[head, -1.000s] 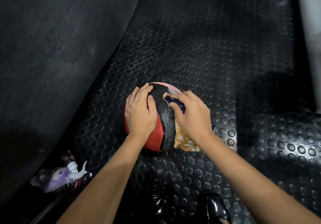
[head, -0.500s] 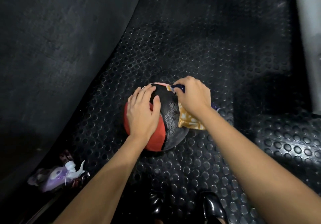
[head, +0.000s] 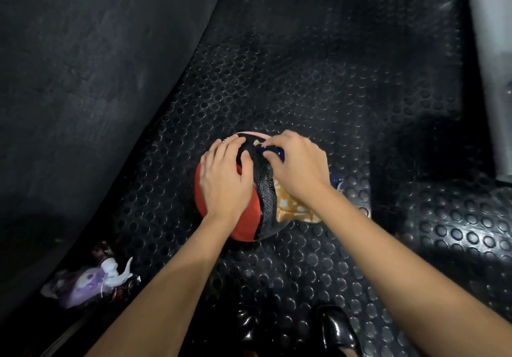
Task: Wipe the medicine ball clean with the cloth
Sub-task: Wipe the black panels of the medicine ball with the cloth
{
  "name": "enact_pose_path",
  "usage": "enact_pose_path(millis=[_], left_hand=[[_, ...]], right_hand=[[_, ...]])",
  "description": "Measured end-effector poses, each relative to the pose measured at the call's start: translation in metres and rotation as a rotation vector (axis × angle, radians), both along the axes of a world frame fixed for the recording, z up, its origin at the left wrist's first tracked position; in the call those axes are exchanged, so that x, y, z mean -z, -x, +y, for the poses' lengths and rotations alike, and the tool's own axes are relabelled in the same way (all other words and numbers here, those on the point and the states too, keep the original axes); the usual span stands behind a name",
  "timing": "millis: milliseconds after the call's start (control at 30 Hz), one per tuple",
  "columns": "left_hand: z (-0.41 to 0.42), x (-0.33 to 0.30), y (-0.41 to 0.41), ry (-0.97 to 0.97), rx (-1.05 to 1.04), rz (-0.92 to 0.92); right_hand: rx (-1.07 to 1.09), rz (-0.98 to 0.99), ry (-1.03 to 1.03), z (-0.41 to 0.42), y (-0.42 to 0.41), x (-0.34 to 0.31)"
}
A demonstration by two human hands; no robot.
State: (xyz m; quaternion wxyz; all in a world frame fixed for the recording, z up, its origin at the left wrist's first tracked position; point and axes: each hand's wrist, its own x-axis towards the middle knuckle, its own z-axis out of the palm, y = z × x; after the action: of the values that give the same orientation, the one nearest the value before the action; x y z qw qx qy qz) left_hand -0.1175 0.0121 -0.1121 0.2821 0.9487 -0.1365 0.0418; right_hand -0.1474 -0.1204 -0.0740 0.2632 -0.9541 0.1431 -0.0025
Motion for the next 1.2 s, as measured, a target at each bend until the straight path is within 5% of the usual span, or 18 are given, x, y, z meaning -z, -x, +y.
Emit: enact_pose_path(millis=[200,333,500,667,833,1067,1200], left_hand=[[-0.002,0.002,0.002,0.006,-0.009,-0.004],[-0.001,0.001,-0.003,0.008,-0.015,0.002],[0.001,0.001,-0.002,0.012,-0.023,0.001],[0.004,0.0,-0.01,0.05,-0.047,0.019],[0.005,0.0,-0.005,0.039,-0.08,0.043],[0.008,-0.004,-0.022,0.043,0.099,0.137],[-0.005,-0.005,-0.022,0.008,0.007,0.089]], right_hand=[[0.177,0.05,-0.074,-0.017,-0.012,0.008],[0.031,-0.029,-0.032,0.001,0.009,0.003],[0.219,0.033,-0.101,-0.015,-0.006,0.011],[0.019,-0.066,-0.027,0.008,0.013,0.004],[0.191,0.007,-0.046,-0.012,-0.01,0.017],[0.202,0.07,-0.041,-0.023,-0.029,0.021],[0.174,0.059,-0.041,-0.022,-0.031,0.01]])
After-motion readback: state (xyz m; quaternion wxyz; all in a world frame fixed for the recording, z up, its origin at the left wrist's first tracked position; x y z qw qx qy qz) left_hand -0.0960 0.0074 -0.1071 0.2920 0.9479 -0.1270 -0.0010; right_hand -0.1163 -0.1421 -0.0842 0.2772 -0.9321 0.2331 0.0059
